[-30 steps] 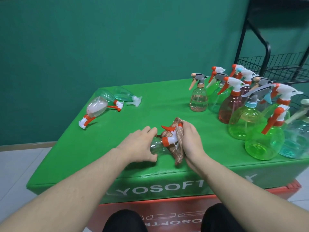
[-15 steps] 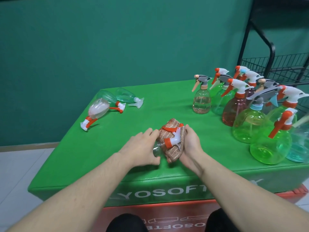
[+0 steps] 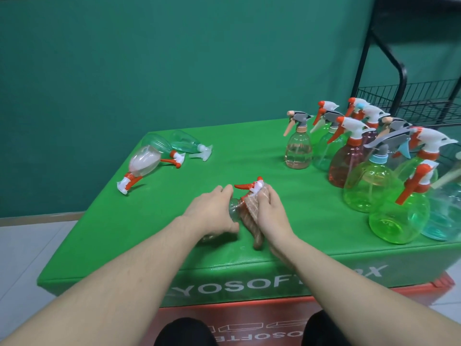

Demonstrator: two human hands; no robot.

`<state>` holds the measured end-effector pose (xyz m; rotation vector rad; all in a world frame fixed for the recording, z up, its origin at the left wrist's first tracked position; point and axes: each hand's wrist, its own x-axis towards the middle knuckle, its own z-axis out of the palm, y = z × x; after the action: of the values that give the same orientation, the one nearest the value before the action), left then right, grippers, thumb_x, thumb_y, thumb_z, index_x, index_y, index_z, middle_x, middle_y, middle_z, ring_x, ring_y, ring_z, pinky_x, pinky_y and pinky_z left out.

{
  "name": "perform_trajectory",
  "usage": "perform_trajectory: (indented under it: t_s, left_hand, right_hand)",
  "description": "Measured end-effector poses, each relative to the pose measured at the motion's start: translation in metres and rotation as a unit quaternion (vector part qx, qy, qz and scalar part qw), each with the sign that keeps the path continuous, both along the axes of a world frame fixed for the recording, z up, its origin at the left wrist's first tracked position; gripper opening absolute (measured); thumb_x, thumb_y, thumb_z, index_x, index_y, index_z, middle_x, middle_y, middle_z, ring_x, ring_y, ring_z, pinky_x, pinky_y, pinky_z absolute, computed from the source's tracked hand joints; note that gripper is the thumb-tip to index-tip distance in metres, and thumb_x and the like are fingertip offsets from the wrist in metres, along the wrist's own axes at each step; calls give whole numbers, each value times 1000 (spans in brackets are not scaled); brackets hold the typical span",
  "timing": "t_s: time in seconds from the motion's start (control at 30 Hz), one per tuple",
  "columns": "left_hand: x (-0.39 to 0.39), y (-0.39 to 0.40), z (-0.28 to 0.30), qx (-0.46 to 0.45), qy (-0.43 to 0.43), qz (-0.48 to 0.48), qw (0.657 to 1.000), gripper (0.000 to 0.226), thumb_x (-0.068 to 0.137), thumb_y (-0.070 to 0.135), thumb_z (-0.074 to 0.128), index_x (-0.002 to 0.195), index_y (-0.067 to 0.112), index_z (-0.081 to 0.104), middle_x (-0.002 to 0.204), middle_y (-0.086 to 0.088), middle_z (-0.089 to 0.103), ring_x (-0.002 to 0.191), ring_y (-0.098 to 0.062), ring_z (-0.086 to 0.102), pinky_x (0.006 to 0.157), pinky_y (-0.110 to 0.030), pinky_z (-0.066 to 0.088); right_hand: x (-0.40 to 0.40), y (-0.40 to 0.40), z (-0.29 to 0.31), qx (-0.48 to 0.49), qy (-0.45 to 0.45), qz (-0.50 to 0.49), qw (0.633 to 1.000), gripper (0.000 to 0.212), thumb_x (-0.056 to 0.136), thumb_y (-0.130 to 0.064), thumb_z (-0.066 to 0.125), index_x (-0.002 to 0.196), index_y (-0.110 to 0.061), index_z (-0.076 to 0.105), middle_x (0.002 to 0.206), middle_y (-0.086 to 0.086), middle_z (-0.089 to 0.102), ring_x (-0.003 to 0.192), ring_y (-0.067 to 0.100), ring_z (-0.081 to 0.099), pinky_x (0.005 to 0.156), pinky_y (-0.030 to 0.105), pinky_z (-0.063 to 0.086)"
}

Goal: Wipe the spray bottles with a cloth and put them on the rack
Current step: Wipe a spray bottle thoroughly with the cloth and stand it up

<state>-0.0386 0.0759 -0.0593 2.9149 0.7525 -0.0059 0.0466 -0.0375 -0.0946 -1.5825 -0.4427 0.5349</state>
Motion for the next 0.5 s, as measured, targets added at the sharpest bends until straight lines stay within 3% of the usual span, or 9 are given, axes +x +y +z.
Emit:
perform_trajectory:
  t_s: [0.07,0.13,0.17,0.23,0.3,0.37,0.5]
  left_hand:
    - [0,0,4,-16,-13,21,1000,60,75,47,82,110,22,39,99,4,51,73,-6,49,54,-27,36]
    - [-1,1,8,-28,-21,31,999,60,75,49,81,107,21,40,94,4,51,71,-7,49,54,-29,34]
    - [-2,1,9,-33,-25,31,999,59,75,49,81,108,20,41,93,3,51,71,-8,49,55,-29,34]
    - [-6,2,8,-37,-31,22,999,60,77,47,82,114,18,44,100,1,56,77,-13,54,60,-31,41]
    - [-13,5,5,-40,-25,1,999,71,77,47,84,129,16,45,123,-3,57,95,-19,60,79,-37,53]
    - [-21,8,2,-39,-20,-26,999,90,75,49,86,144,16,39,136,-2,52,107,-20,59,95,-38,52]
    - [-34,11,-4,-34,-42,-57,997,96,76,49,84,152,18,34,137,0,49,114,-19,56,100,-38,48]
  right_hand:
    - [-8,-7,2,-35,-44,23,998,48,110,-34,32,157,-24,33,151,2,49,137,23,48,114,30,33]
    - [-13,-13,3,-58,-75,40,995,50,111,-28,31,161,-22,24,153,1,46,138,21,45,95,14,29]
    - [-15,-14,3,-65,-87,43,993,51,111,-26,30,161,-22,21,154,1,45,136,21,46,88,13,28]
    - [-15,-14,4,-68,-94,45,992,52,111,-25,30,162,-24,19,155,0,44,132,20,48,90,15,29]
    - [-15,-13,6,-60,-100,42,992,52,111,-25,30,162,-24,18,161,-2,36,142,20,40,95,14,25]
    - [-12,-12,10,-48,-109,44,992,52,112,-25,30,162,-23,16,164,-6,29,148,16,31,95,11,20]
    - [-5,-5,22,-27,-128,56,990,52,112,-23,29,162,-23,17,166,-9,23,146,2,25,97,4,17]
